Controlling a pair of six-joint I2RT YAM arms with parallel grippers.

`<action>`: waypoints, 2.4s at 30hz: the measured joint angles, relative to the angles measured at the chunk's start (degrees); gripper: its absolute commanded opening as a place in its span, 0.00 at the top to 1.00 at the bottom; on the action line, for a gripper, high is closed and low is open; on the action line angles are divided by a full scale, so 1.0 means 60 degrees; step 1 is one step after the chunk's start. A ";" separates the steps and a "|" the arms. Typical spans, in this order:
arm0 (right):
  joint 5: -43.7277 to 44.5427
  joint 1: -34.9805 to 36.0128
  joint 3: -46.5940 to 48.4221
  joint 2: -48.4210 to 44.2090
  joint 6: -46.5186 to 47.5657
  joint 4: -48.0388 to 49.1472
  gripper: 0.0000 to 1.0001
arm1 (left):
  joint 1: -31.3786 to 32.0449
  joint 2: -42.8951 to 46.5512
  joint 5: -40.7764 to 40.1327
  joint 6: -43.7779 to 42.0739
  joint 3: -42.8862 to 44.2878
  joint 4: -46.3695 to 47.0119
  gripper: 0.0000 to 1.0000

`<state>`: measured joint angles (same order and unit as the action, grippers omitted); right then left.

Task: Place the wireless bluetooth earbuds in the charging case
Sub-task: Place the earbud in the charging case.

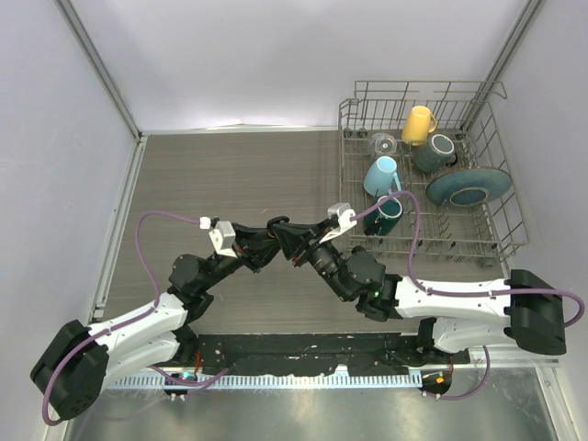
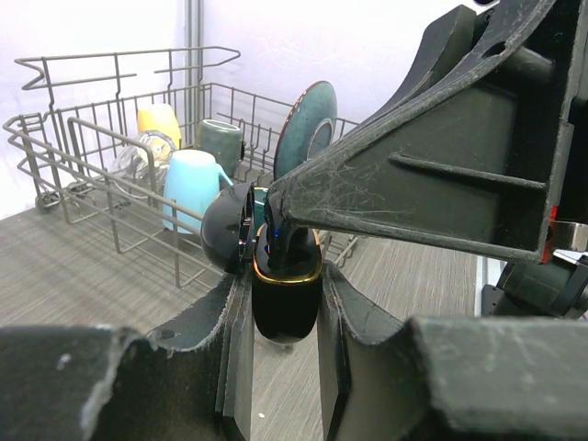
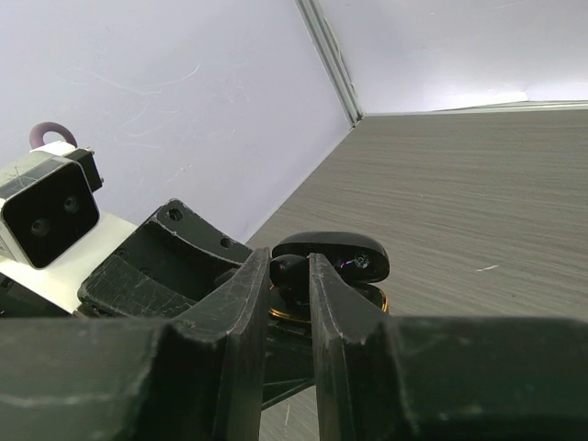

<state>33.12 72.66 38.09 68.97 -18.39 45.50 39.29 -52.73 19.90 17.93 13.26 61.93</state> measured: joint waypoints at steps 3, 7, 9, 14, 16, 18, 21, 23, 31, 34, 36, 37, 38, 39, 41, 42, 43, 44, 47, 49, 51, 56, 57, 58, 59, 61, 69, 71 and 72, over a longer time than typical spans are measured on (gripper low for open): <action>-0.0015 0.0011 0.0000 -0.0087 -0.0047 -0.0153 0.99 | 0.0000 0.0000 0.0004 -0.0015 0.0000 -0.0004 1.00; -0.0011 0.0025 -0.0011 -0.0186 -0.0102 -0.0328 0.99 | 0.0000 0.0000 0.0011 -0.0022 0.0000 0.0000 1.00; -0.0011 0.0025 -0.0011 -0.0208 -0.0106 -0.0401 0.99 | 0.0000 0.0000 0.0018 -0.0029 0.0000 -0.0004 1.00; 0.0029 0.0025 0.0357 -0.0251 -0.0044 -0.1217 0.97 | -0.0004 0.0000 0.0120 -0.0095 0.0000 -0.0018 1.00; 0.0047 0.0025 0.0641 -0.0222 -0.0018 -0.1694 0.95 | -0.0007 0.0026 0.0146 -0.0120 0.0000 0.0000 1.00; 0.0055 0.0025 0.0907 -0.0178 -0.0026 -0.2102 0.95 | -0.0015 0.0073 0.0149 -0.0164 0.0000 0.0004 1.00; 0.0073 0.0044 0.1122 -0.0175 -0.0029 -0.2470 0.95 | -0.0029 0.0149 0.0153 -0.0273 0.0000 0.0000 1.00; 0.0073 0.0055 0.1180 -0.0178 -0.0047 -0.2572 0.92 | -0.0040 0.0211 0.0149 -0.0313 0.0000 -0.0018 1.00; 0.0076 0.0073 0.1574 -0.0186 -0.0171 -0.3289 0.85 | -0.0051 0.0484 0.0146 -0.0477 0.0000 -0.0273 1.00; 0.0073 0.0073 0.1687 -0.0186 -0.0197 -0.3501 0.82 | -0.0051 0.0535 0.0146 -0.0565 0.0000 -0.0321 1.00; 0.0073 0.0073 0.1727 -0.0186 -0.0208 -0.3588 0.77 | -0.0051 0.0543 0.0146 -0.0568 0.0000 -0.0328 1.00; 0.0073 0.0073 0.1745 -0.0186 -0.0211 -0.3628 0.77 | -0.0051 0.0543 0.0146 -0.0572 0.0000 -0.0335 1.00; 0.0069 0.0073 0.1763 -0.0186 -0.0211 -0.3668 0.76 | -0.0051 0.0543 0.0149 -0.0572 0.0000 -0.0342 1.00; 0.0069 0.0073 0.1781 -0.0186 -0.0211 -0.3719 0.74 | -0.0051 0.0543 0.0149 -0.0572 0.0000 -0.0353 1.00; 0.0066 0.0073 0.1858 -0.0186 -0.0211 -0.3869 0.70 | -0.0051 0.0543 0.0149 -0.0572 0.0000 -0.0364 1.00; 0.0058 0.0073 0.1880 -0.0186 -0.0215 -0.3905 0.68 | -0.0051 0.0543 0.0149 -0.0572 0.0000 -0.0361 1.00; 0.0051 0.0073 0.1894 -0.0186 -0.0215 -0.3934 0.64 | -0.0051 0.0546 0.0149 -0.0576 0.0000 -0.0361 1.00; 0.0047 0.0073 0.1916 -0.0186 -0.0215 -0.3989 0.62 | -0.0051 0.0546 0.0146 -0.0579 0.0000 -0.0368 1.00; -0.0040 0.0073 0.1942 -0.0211 -0.0233 -0.4084 0.59 | -0.0051 0.0546 0.0146 -0.0590 0.0000 -0.0419 1.00; -0.0080 0.0073 0.1949 -0.0248 -0.0244 -0.4113 0.55 | -0.0051 0.0554 0.0149 -0.0594 0.0000 -0.0426 1.00; -0.0109 0.0073 0.1974 -0.0295 -0.0244 -0.4120 0.51 | -0.0051 0.0568 0.0153 -0.0597 0.0000 -0.0437 1.00; -0.0029 0.0044 0.1993 -0.0466 -0.0240 -0.4167 0.43 | -0.0051 0.0678 0.0193 -0.0597 0.0000 -0.0324 1.00; -0.0011 0.0036 0.1993 -0.0488 -0.0240 -0.4167 0.41 | -0.0051 0.0696 0.0197 -0.0597 0.0000 -0.0299 1.00; 0.0011 0.0015 0.1993 -0.0506 -0.0233 -0.4167 0.39 | -0.0047 0.0696 0.0204 -0.0597 0.0000 -0.0277 1.00; 0.0018 0.0004 0.1993 -0.0517 -0.0240 -0.4171 0.39 | -0.0051 0.0696 0.0204 -0.0597 0.0000 -0.0262 1.00; 0.0044 -0.0004 0.1993 -0.0521 -0.0233 -0.4171 0.38 | -0.0051 0.0696 0.0222 -0.0597 0.0000 -0.0259 1.00; 0.0036 -0.0011 0.2018 -0.0925 -0.0171 -0.4153 0.34 | -0.0051 0.0692 0.0291 -0.0597 0.0000 -0.0262 1.00; 0.0040 -0.0025 0.2076 -0.1100 -0.0171 -0.4156 0.32 | -0.0051 0.0696 0.0295 -0.0597 0.0000 -0.0273 1.00; 0.0055 -0.0025 0.2153 -0.1217 -0.0171 -0.4178 0.32 | -0.0051 0.0696 0.0295 -0.0597 0.0000 -0.0288 1.00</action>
<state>33.45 72.51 51.00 61.67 -19.42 20.43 38.98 -48.56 21.67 14.35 13.26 60.20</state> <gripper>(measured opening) 0.668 0.297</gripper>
